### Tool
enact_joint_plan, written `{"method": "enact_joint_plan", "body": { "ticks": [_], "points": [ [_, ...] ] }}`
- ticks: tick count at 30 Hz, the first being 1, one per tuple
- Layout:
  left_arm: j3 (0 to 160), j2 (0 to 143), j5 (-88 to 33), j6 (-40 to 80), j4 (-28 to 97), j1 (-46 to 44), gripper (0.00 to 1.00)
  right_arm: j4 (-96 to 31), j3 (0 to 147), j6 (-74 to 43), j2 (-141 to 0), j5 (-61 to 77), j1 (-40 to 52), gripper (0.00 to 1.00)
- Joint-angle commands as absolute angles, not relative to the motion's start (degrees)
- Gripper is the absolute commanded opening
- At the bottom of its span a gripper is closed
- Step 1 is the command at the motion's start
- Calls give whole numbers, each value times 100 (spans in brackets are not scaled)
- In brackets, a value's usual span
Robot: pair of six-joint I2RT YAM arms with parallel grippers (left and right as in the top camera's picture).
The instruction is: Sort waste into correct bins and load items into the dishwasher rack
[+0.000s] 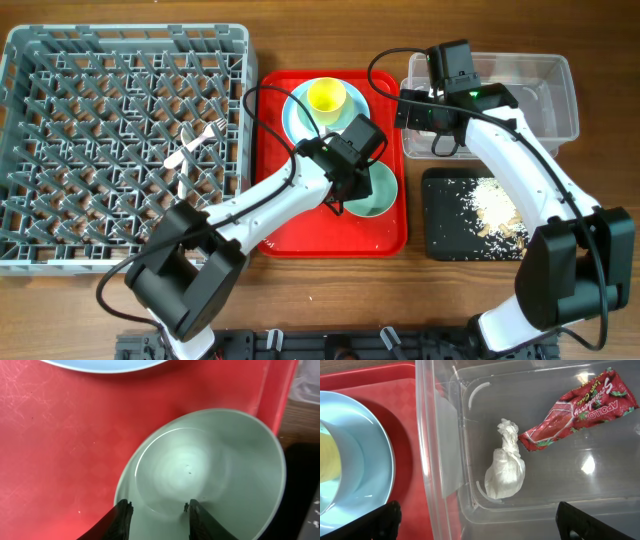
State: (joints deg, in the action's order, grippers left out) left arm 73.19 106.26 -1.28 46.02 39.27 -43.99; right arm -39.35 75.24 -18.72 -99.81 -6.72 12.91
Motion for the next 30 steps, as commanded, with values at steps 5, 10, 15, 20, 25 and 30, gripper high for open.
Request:
{"method": "enact_joint_plan", "body": {
  "ticks": [5,10,15,20,25,30],
  "points": [
    [7367,10497,-23,4674,3946,-4311,33,-3924,7540,-1804,-10047,-770,1269,100],
    [7881,9089,-34,4239,4056,-3824,36,-3924,7540,-1804,-10047,-770,1269,100],
    [8541,9105,-1291,4025,4104,-2357,30,-3924,7540,-1804,-10047,-770,1269,100],
    [10871,10960,-1619,3476,5666,-1623,27,-3924,7540,-1806,-10047,-770,1269,100],
    [10951,11710,-858,3470,5647,-1918,29,-3924,7540,-1804,-10047,-770,1267,100],
    [10951,12084,60,3472,5618,-2436,28,-3924,7540,-1804,-10047,-770,1269,100]
  ]
}}
